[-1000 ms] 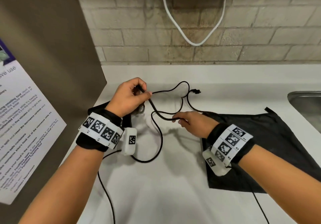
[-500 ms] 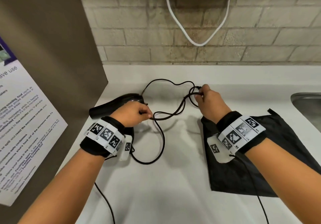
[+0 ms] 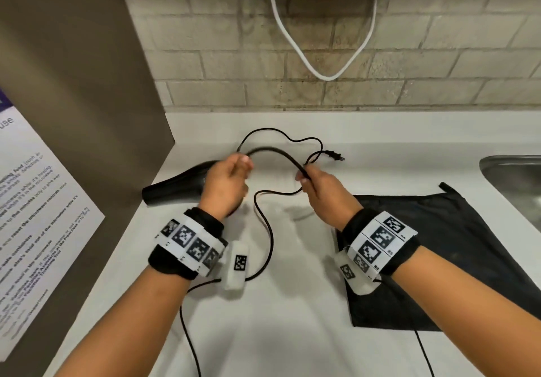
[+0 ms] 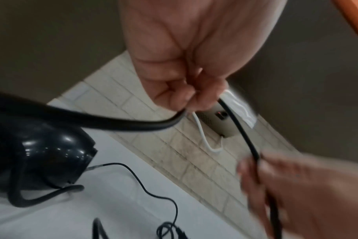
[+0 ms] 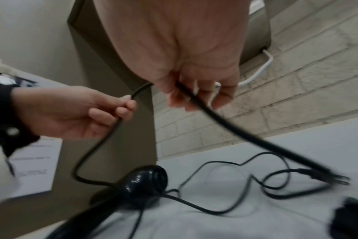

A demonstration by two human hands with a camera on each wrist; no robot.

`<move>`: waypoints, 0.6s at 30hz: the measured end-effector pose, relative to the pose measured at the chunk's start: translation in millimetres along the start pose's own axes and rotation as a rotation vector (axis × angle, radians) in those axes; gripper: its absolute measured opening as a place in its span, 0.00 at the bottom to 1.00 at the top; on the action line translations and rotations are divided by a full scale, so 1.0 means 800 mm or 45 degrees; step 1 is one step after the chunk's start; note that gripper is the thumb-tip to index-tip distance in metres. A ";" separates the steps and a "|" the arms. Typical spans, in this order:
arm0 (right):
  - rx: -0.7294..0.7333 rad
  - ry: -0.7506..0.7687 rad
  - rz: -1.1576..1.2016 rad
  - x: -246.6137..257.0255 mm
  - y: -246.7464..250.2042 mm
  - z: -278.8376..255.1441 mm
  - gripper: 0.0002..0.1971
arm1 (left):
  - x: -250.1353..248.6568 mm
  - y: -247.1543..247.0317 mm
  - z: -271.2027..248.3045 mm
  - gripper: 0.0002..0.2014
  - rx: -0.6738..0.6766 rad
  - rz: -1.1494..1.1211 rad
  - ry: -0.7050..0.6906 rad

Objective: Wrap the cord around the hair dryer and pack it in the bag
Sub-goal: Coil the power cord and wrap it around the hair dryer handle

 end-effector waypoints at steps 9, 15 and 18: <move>-0.256 0.028 0.051 -0.023 0.025 0.019 0.10 | 0.006 0.038 0.013 0.12 -0.340 0.272 -0.170; -0.513 0.337 0.105 0.028 0.048 0.033 0.10 | 0.003 -0.027 -0.028 0.16 0.234 0.259 -0.316; -0.430 0.505 0.110 0.053 0.036 0.022 0.11 | -0.006 -0.041 -0.034 0.23 0.485 -0.165 0.051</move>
Point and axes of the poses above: each hand's wrist, its own z-axis towards the middle knuckle, its own y-axis out of the back of the hand, x = y × z, the point moved 3 cm from there along z, towards the middle knuckle, and after that the axes turned 2 degrees about -x, right-handed, at the moved point
